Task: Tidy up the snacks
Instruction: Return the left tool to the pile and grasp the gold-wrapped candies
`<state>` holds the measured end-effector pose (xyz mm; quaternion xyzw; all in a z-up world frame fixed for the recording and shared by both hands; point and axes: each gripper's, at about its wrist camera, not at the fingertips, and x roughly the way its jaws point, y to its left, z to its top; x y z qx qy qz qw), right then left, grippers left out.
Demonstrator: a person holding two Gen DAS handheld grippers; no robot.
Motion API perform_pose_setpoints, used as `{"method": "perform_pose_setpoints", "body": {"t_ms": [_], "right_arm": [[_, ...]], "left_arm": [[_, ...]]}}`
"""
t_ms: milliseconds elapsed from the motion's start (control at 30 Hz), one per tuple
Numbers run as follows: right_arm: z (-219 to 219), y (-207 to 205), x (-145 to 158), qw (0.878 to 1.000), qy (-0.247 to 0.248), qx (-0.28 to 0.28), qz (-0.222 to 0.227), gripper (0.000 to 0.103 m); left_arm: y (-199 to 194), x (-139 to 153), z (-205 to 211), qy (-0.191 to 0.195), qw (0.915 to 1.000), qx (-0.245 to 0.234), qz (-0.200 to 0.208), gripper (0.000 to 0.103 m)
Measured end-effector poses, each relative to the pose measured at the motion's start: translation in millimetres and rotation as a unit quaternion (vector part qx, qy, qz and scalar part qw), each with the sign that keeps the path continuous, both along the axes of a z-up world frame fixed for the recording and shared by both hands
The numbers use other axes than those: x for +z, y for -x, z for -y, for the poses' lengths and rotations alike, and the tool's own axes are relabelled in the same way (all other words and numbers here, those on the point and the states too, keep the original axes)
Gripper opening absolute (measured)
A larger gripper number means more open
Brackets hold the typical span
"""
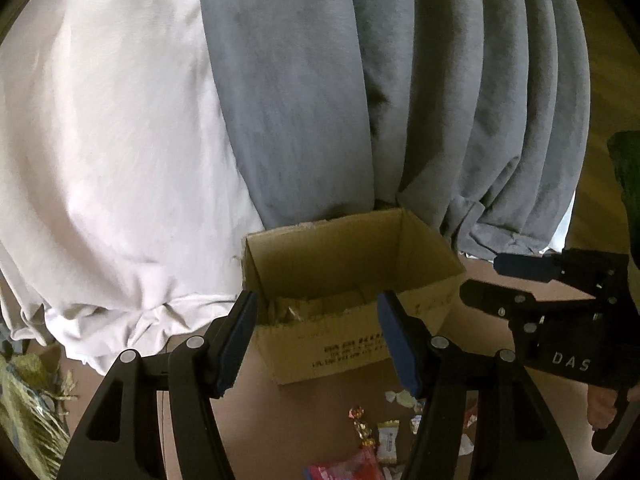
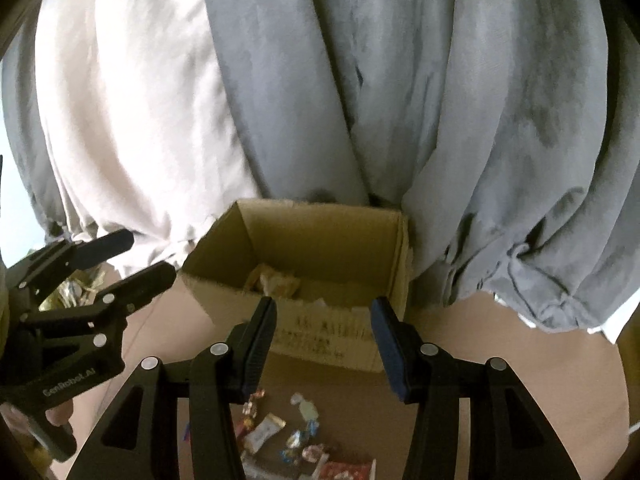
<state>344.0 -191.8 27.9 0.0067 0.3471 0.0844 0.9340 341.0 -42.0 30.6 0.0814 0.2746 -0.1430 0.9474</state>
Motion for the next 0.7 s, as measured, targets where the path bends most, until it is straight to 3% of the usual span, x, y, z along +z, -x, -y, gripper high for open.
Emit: {"method": "perform_pose_setpoints", "body": {"t_ms": [700], "right_arm": [[-6.5,38.9,-96.8,0.992,-0.009,0.034,-0.118,0.050]], "left_arm": [[28.3,-87.2,1.3,-0.026,0.9943,-0.026,-0.100,0.059]]}}
